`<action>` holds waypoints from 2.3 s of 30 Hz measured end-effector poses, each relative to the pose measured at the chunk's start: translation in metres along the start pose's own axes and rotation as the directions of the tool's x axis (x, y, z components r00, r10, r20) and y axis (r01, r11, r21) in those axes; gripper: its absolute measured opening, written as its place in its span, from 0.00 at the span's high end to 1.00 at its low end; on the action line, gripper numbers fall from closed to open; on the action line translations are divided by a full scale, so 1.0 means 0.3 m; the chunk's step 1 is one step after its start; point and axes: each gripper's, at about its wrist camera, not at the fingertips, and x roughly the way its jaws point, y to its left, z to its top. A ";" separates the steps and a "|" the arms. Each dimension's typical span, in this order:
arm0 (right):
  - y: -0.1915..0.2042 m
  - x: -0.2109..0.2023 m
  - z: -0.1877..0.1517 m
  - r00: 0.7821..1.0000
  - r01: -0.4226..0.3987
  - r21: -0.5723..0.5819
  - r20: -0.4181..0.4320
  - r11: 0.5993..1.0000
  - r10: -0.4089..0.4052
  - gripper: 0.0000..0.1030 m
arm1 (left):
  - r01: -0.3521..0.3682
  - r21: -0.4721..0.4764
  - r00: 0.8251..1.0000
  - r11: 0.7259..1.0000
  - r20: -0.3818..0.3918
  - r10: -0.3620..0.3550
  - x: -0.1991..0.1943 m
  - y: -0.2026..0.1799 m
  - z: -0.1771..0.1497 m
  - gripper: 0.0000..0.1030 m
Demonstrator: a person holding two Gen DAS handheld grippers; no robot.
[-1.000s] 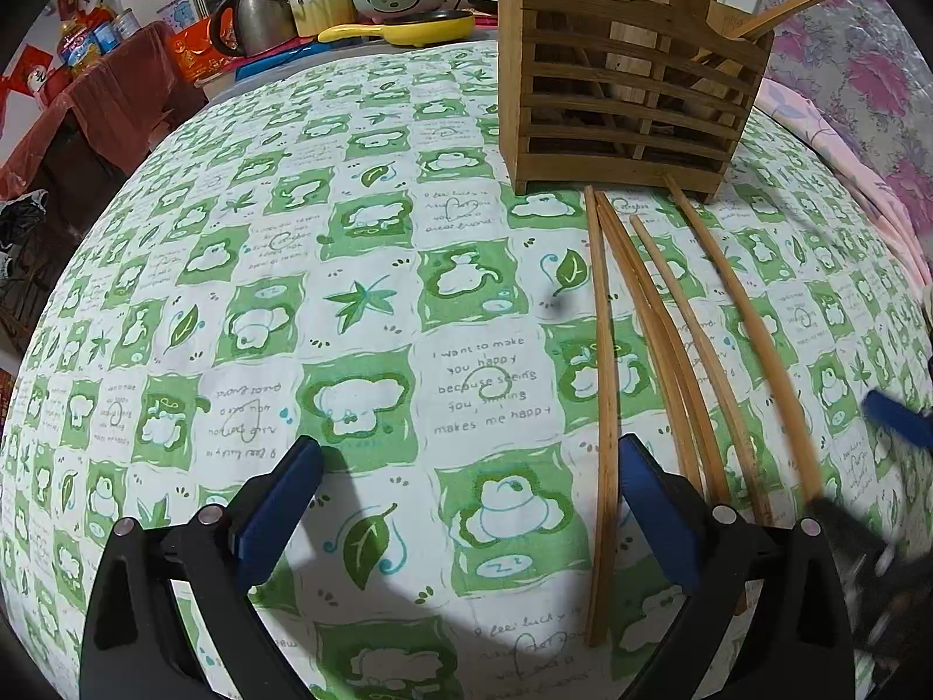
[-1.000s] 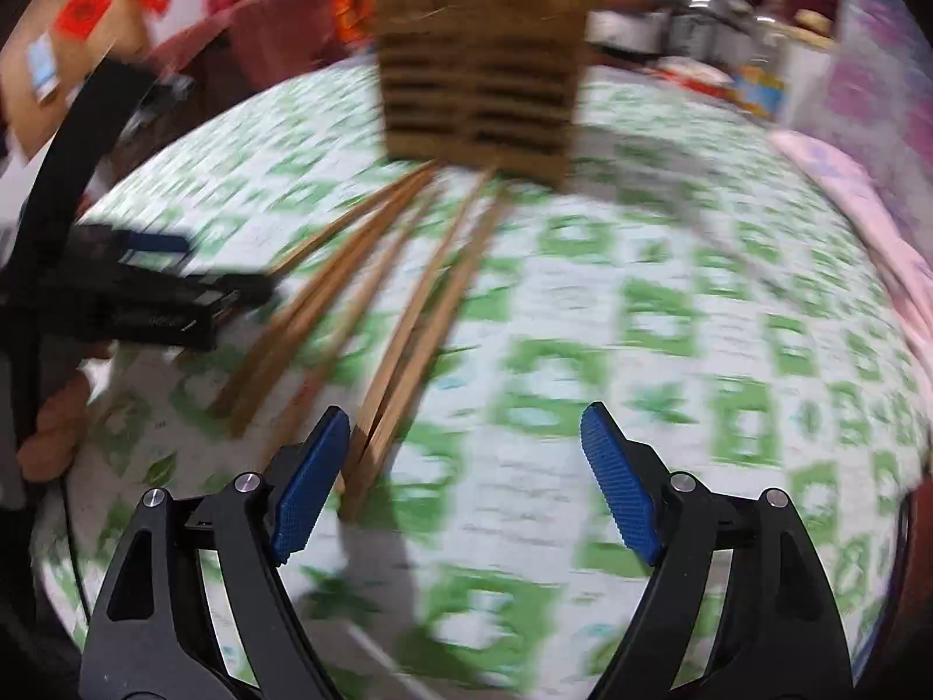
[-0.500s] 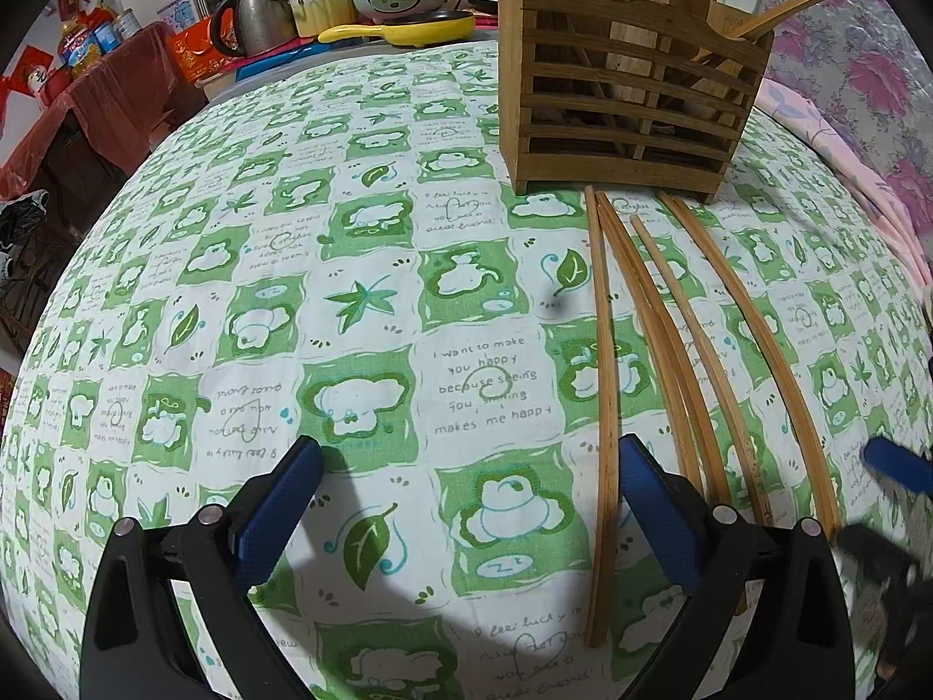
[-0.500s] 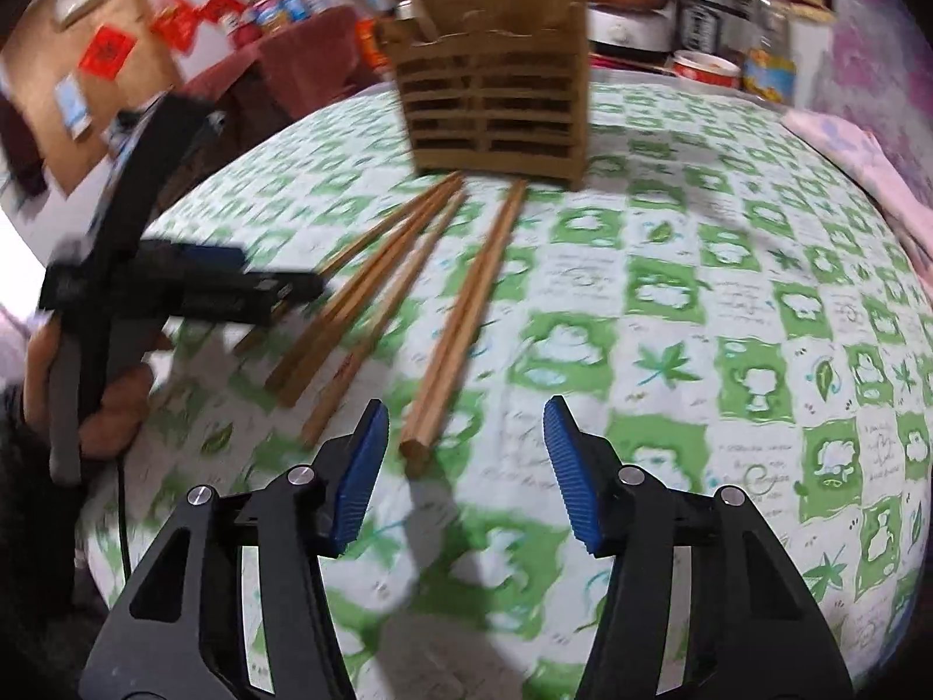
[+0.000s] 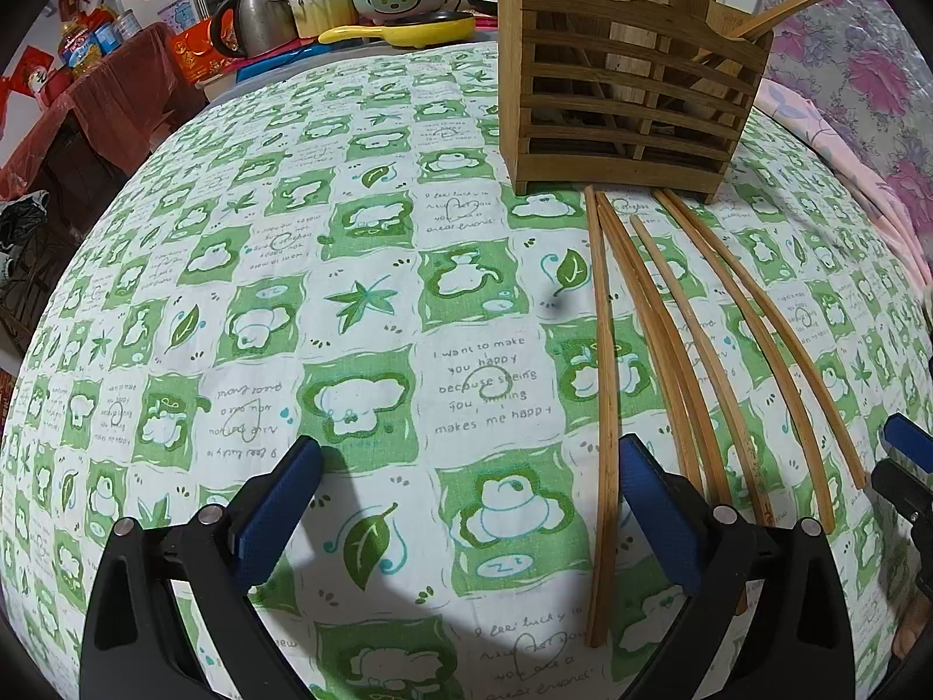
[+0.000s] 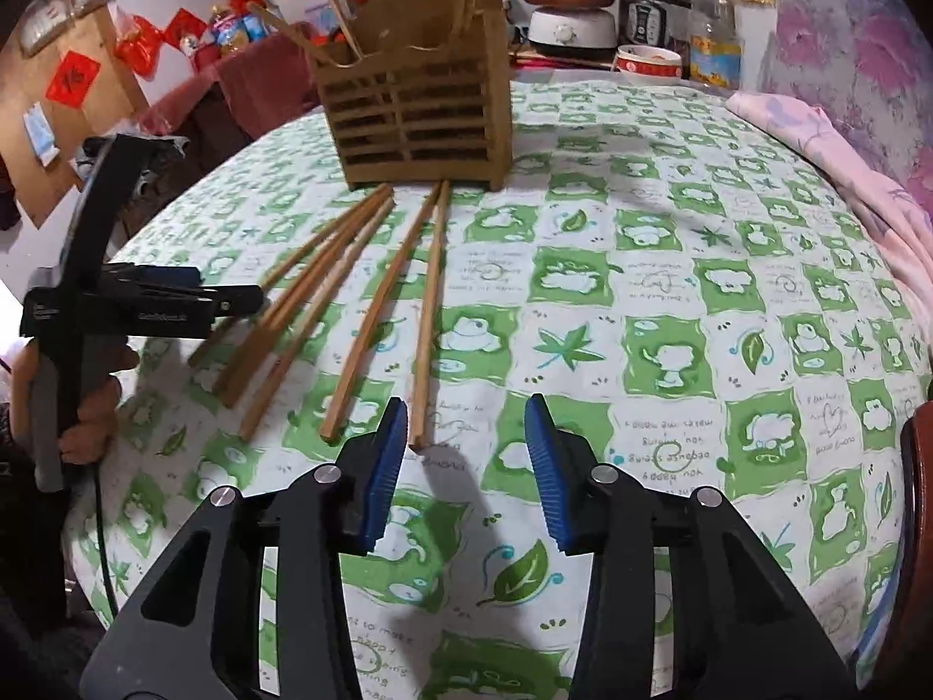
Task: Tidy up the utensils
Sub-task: 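Move both tools back over the remaining chopsticks, then close the left gripper on a chopstick while the right gripper grasps another, then lift both held chopsticks and lower them into the wooden holder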
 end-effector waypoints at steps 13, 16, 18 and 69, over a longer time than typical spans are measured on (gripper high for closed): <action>0.006 0.014 0.002 0.999 -0.046 0.004 -0.016 0.999 0.046 0.59 | 0.068 0.019 0.997 0.997 0.044 -0.069 -0.084 0.002 -0.088 0.29; 0.004 0.017 0.001 0.998 -0.053 0.008 -0.020 0.999 0.053 0.59 | 0.083 0.038 0.995 0.996 0.057 -0.085 -0.104 -0.005 -0.119 0.42; 0.004 0.016 0.001 0.998 -0.054 0.009 -0.018 0.998 0.054 0.59 | 0.084 0.074 0.994 0.994 0.064 -0.089 -0.116 -0.023 -0.141 0.46; 0.089 -0.322 0.224 0.945 0.024 -0.034 0.326 0.999 -0.012 0.94 | 0.112 0.127 0.925 0.986 0.349 -0.150 -0.531 -0.096 0.058 0.95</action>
